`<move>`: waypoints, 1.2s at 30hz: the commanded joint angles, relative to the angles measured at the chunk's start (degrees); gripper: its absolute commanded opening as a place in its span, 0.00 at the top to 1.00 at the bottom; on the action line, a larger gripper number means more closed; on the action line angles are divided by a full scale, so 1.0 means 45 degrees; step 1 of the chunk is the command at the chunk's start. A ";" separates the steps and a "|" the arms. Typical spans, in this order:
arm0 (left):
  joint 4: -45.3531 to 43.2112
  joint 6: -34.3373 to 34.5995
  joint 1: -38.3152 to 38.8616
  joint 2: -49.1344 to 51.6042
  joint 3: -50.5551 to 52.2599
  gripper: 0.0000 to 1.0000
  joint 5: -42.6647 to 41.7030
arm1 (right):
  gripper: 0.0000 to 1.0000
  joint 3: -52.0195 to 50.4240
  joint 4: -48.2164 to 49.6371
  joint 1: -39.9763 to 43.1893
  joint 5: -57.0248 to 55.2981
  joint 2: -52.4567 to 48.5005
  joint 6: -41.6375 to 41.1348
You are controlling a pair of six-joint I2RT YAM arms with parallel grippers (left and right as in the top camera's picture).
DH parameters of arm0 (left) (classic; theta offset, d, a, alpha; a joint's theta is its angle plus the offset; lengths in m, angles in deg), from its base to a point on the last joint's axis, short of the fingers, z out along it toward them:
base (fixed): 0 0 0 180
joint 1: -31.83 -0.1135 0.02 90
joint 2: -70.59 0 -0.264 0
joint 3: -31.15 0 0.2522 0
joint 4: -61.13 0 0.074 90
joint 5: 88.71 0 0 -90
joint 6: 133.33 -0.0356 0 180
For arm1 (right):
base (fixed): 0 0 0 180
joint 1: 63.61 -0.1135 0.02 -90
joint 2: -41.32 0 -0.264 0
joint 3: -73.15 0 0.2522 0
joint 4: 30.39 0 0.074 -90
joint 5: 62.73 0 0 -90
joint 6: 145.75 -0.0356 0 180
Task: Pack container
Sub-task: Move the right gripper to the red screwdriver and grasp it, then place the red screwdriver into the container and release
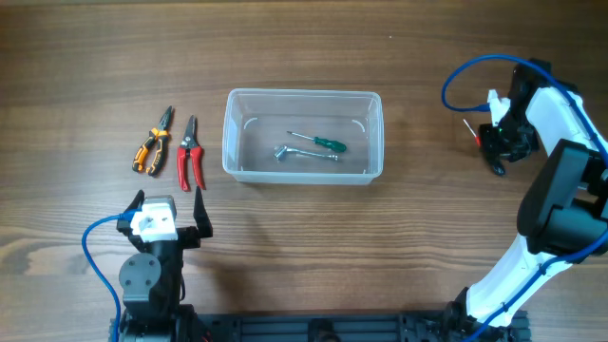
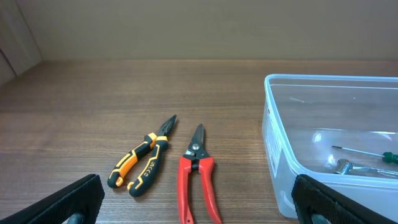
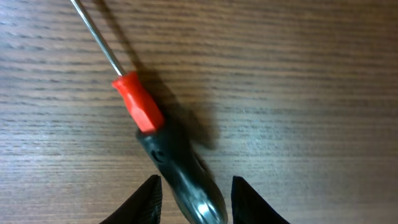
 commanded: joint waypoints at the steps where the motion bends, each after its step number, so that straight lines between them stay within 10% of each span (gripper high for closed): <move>1: -0.0039 -0.0151 0.0044 -0.0092 0.0083 0.00 -0.0024 | 0.64 -0.0092 0.0170 -0.0053 0.0636 -0.0092 0.0602; 12: -0.0039 -0.0151 0.0044 -0.0092 0.0083 0.00 -0.0024 | 0.64 -0.1943 0.1583 -0.0053 0.1156 -0.0117 0.0933; 17: -0.0039 -0.0151 0.0044 -0.0092 0.0083 0.00 -0.0024 | 0.94 -0.2074 0.1535 -0.0053 0.1112 -0.0117 0.0874; 22: -0.0039 -0.0151 0.0044 -0.0092 0.0083 0.00 -0.0024 | 0.96 -0.1749 0.1185 -0.0058 0.1855 -0.0053 0.0539; 36: -0.0039 -0.0151 0.0044 -0.0092 0.0083 0.00 -0.0024 | 0.95 0.9840 -0.3361 -0.5450 0.4877 0.0350 0.1112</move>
